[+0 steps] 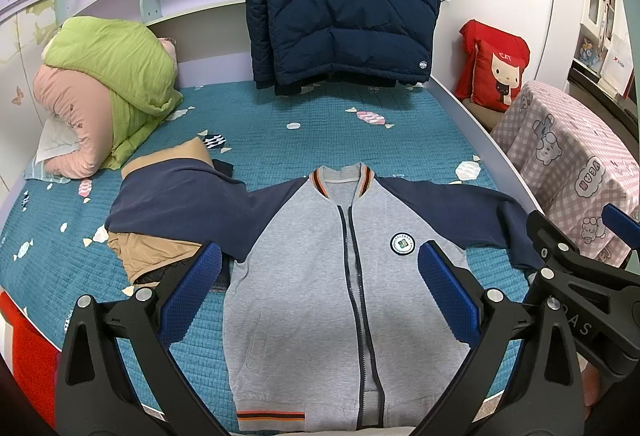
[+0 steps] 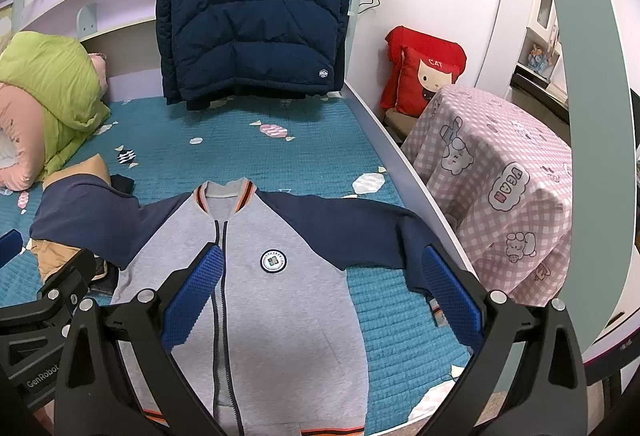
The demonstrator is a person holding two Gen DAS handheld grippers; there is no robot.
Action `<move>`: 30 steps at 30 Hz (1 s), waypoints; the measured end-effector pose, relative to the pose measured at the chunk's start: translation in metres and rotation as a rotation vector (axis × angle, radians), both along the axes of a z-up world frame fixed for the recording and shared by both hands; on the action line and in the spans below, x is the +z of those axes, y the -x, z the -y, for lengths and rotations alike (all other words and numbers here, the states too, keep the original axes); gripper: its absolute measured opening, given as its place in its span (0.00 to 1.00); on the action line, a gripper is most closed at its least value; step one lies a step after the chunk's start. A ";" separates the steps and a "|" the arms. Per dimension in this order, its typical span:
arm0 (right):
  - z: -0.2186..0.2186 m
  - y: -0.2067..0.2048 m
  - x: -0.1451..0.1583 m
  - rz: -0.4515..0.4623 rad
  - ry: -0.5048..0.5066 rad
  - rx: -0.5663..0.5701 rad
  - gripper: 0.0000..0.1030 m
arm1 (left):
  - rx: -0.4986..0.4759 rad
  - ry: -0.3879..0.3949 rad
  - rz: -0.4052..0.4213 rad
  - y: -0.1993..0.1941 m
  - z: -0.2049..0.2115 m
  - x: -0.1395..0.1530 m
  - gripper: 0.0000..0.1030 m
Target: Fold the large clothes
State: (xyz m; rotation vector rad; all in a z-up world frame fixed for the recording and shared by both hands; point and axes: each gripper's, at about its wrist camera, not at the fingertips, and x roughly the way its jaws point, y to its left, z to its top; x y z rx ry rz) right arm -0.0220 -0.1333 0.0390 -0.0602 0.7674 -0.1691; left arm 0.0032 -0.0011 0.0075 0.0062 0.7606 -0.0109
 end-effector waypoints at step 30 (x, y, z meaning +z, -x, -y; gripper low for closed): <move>0.001 0.003 -0.002 -0.006 -0.003 0.003 0.93 | -0.001 0.004 -0.004 0.001 0.001 -0.002 0.95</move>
